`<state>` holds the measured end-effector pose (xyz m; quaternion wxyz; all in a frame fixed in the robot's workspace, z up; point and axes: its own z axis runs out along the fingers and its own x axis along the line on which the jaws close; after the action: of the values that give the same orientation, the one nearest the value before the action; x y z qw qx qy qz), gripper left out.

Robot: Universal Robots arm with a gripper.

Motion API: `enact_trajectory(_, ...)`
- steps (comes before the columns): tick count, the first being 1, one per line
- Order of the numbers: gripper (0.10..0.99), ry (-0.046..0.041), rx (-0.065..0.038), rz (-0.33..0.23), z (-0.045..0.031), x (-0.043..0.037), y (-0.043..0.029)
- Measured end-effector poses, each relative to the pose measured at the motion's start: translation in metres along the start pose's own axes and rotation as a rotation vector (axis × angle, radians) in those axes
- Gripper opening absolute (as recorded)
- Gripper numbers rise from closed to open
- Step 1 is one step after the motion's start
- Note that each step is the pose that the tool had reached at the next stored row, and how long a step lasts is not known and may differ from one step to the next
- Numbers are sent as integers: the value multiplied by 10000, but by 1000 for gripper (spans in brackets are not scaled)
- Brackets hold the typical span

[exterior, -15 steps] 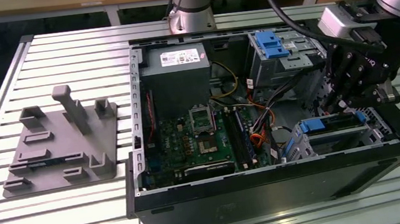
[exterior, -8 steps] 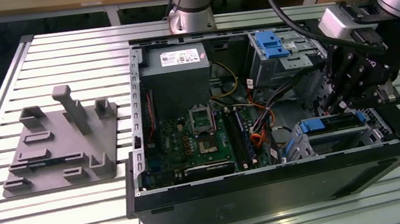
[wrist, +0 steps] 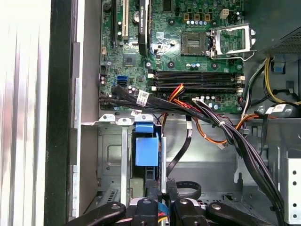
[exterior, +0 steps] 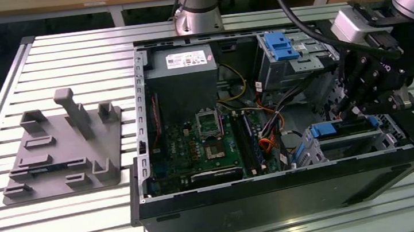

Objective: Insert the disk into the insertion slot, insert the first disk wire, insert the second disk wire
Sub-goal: 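Insert the second disk wire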

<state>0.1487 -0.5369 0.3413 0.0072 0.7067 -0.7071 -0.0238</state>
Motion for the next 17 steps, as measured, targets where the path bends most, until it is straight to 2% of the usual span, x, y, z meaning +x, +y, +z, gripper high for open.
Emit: enact_trajectory(17, 196, 8, 13, -132, 13, 13, 3)
